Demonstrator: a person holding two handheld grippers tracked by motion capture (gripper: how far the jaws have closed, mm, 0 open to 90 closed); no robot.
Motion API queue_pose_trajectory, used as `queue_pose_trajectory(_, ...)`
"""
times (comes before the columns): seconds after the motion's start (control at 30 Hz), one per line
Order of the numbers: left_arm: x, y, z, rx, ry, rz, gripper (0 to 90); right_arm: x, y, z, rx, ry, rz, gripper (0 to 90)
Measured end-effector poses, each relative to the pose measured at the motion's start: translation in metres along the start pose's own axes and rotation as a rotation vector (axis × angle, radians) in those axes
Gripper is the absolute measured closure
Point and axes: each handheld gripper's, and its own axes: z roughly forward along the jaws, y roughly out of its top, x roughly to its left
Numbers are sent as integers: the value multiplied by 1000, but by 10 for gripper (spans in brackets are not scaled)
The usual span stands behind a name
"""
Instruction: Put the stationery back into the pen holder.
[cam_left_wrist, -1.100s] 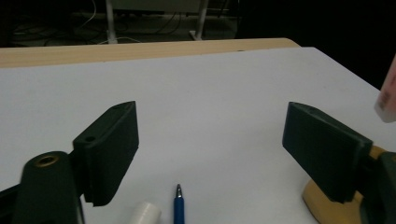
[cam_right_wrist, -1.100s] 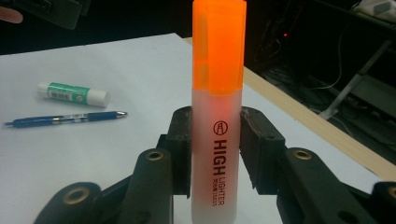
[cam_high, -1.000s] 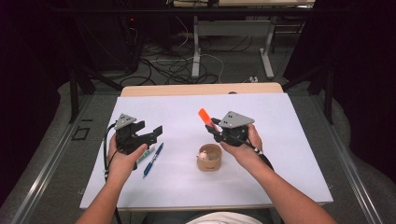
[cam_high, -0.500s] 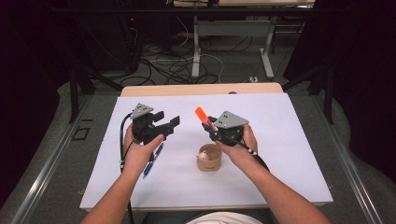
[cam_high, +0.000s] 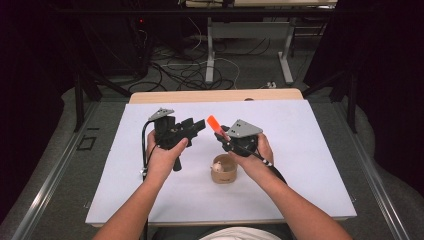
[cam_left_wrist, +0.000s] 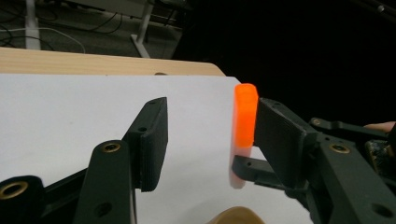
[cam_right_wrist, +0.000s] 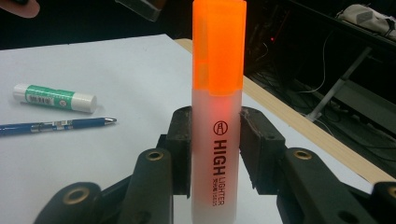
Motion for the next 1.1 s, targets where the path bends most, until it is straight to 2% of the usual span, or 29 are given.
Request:
queue_pose_trajectory(0.23,-9,2,10,6,-8,-21,472,2,0,1,-2,4,6,659)
queue_pose_trajectory(0.37,-13,2,16,14,10,-50,488,3,1,1,-4,11,6,658)
queue_pose_trajectory(0.4,-12,3,17,21,14,-46,490,3,1,1,-5,10,6,658)
queue_pose_trajectory(0.5,-14,2,21,19,9,-74,502,5,1,1,-5,14,8,658)
queue_pose_trajectory(0.67,-15,1,27,23,12,-88,522,6,1,1,-9,21,1,658)
queue_pose_trajectory(0.8,-16,0,29,34,13,-85,543,7,2,1,-14,24,-4,658)
queue_pose_trajectory(0.87,-16,0,31,30,12,-98,558,8,2,1,-15,25,-2,658)
queue_pose_trajectory(1.1,-15,-1,33,65,10,-105,616,9,2,2,-17,32,-7,658)
